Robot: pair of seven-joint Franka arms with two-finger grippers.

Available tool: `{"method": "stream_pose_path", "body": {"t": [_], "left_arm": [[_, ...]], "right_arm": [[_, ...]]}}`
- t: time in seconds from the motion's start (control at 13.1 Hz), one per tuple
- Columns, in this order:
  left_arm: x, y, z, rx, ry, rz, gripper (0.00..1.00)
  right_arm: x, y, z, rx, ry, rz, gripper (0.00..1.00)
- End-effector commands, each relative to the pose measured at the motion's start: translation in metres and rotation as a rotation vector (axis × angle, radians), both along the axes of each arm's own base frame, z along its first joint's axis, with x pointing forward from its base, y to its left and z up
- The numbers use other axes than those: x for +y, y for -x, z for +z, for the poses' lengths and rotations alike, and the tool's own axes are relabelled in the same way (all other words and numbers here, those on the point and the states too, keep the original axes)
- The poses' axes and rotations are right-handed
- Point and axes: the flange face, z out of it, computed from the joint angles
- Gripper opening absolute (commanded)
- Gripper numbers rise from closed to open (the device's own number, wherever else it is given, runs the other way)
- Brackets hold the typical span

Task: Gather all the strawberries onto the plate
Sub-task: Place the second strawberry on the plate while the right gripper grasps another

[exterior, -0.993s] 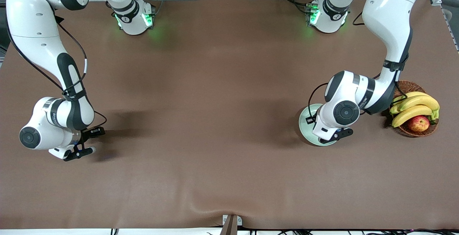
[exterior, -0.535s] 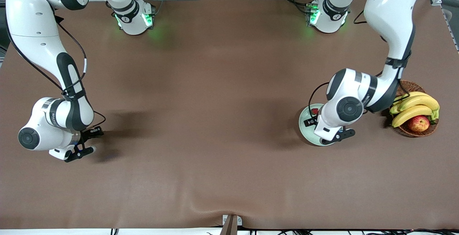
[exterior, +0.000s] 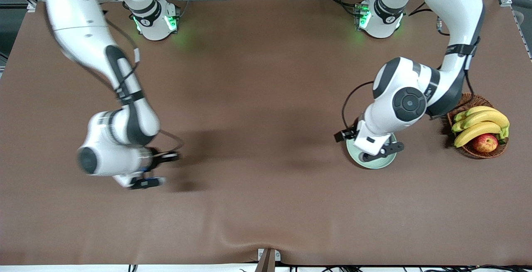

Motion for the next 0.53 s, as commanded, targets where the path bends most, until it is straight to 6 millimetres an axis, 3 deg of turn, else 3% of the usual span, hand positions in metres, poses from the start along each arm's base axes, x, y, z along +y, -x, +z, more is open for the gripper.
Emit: {"method": "stream_pose_path", "body": {"t": [0.0, 0.15, 0.46], "left_arm": [[-0.037, 0.005, -0.019, 0.046, 0.012, 0.072, 1.00], [-0.057, 0.007, -0.034, 0.029, 0.020, 0.120, 1.00], [-0.097, 0.023, -0.068, 0.022, 0.021, 0.136, 1.00]], "right_arm": [[0.089, 0.032, 0.001, 0.084, -0.054, -0.107, 0.00], [0.132, 0.045, -0.006, 0.059, -0.054, -0.162, 0.00], [0.207, 0.085, -0.040, 0.050, -0.059, -0.199, 0.00]]}}
